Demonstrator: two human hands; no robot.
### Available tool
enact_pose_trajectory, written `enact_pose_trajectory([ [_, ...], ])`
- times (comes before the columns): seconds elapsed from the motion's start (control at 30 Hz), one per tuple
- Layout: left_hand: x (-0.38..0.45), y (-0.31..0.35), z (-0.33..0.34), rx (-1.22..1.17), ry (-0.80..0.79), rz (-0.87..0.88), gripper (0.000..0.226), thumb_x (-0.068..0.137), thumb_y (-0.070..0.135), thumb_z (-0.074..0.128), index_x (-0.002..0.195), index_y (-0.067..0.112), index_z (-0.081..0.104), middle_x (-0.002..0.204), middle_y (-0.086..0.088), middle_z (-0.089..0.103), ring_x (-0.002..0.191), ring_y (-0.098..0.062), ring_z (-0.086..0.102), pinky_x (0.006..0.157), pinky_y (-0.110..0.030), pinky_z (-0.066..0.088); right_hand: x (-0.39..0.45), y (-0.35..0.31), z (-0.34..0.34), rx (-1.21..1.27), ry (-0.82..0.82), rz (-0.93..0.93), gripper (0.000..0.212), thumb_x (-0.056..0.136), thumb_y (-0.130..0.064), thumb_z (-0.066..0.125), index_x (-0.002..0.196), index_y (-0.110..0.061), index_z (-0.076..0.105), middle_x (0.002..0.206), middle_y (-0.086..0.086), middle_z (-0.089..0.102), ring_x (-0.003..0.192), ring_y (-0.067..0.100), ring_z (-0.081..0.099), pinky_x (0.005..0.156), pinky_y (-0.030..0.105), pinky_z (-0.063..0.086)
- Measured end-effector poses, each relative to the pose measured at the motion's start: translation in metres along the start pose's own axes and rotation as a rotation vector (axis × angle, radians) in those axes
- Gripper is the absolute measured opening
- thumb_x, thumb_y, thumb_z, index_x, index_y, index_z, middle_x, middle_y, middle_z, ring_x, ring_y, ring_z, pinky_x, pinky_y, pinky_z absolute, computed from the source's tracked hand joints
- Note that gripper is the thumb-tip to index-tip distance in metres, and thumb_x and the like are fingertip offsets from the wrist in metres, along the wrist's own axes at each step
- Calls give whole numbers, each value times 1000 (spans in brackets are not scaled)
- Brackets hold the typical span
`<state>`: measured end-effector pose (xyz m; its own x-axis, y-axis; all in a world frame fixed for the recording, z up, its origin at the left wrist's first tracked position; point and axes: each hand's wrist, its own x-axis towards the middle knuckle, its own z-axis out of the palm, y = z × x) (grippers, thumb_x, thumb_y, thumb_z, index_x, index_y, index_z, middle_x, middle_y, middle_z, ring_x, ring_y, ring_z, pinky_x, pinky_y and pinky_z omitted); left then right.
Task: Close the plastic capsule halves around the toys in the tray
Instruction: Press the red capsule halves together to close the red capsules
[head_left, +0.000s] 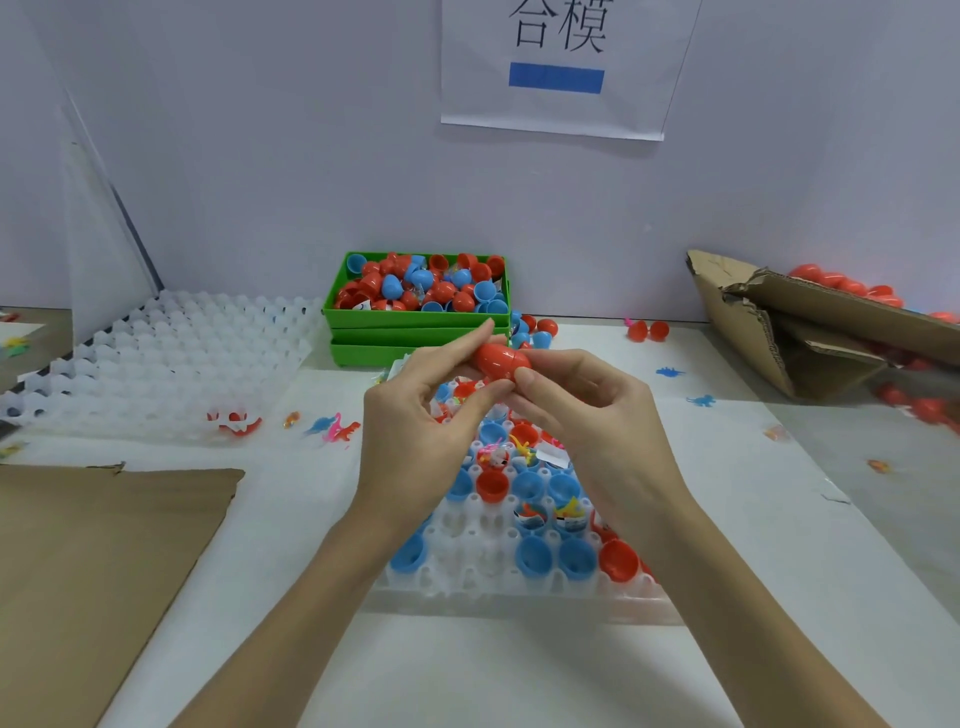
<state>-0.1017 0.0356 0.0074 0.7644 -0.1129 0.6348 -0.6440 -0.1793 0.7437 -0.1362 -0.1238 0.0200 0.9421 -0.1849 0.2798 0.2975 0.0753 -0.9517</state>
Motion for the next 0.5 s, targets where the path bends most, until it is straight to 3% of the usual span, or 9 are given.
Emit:
enact_pose_trajectory([
  [0.23,0,0,1,-92,-97,-10,52,97,8,71,147,18,58,140,8,66,133,-10,60,109,-29,51,-2,-1,3,-24,27,-16,17,85,-27,80,102,-24,78,99,-3,79,98,18,76,86,28,61],
  [0.33,1,2,0,-172,-92,-32,43,101,7,66,143,14,61,137,8,68,130,-10,62,105,-28,53,-2,-1,5,-28,30,3,21,86,-27,80,106,-20,77,101,-2,79,99,19,75,90,32,61],
  [0.5,3,1,-3,-145,-45,-20,40,100,8,65,140,10,64,132,4,71,122,-5,66,99,-22,55,-5,-1,9,4,18,-26,24,84,-27,79,105,-16,76,97,-3,79,93,17,77,81,23,61],
])
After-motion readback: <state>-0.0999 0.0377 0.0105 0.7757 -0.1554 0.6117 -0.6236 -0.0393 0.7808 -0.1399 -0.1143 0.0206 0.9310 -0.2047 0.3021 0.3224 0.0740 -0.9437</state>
